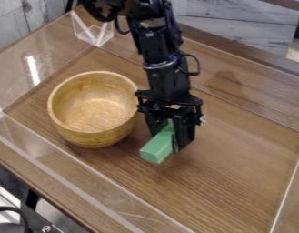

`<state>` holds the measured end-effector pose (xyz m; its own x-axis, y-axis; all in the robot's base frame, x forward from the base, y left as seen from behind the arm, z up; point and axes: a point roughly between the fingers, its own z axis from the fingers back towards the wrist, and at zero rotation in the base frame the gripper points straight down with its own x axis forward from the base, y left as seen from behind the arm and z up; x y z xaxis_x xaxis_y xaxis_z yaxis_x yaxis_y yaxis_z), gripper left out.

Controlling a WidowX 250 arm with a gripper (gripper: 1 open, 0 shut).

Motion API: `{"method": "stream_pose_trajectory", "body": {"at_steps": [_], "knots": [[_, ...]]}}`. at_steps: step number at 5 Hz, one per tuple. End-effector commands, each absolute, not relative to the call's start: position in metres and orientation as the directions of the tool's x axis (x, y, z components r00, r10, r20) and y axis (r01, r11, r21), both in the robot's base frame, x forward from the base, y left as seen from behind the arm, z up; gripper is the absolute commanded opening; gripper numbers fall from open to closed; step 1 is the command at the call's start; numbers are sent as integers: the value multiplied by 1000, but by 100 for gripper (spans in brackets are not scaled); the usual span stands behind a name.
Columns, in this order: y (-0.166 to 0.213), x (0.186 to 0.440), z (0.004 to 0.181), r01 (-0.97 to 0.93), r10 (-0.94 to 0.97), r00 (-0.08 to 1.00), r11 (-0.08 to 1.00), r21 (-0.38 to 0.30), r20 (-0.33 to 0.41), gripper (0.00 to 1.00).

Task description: Remove the green block from inside the brown bowl and put it on the table

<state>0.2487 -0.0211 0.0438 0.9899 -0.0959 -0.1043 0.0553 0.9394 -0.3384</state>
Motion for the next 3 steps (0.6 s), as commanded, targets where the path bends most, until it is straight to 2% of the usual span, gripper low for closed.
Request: {"method": "stream_pose_trajectory", "body": {"at_steps": [1,3], "knots": [[-16,260,55,60,-83,995,939,-337,-55,0],[-15,261,55,54,-79,995,937,-346,-58,0]]}}
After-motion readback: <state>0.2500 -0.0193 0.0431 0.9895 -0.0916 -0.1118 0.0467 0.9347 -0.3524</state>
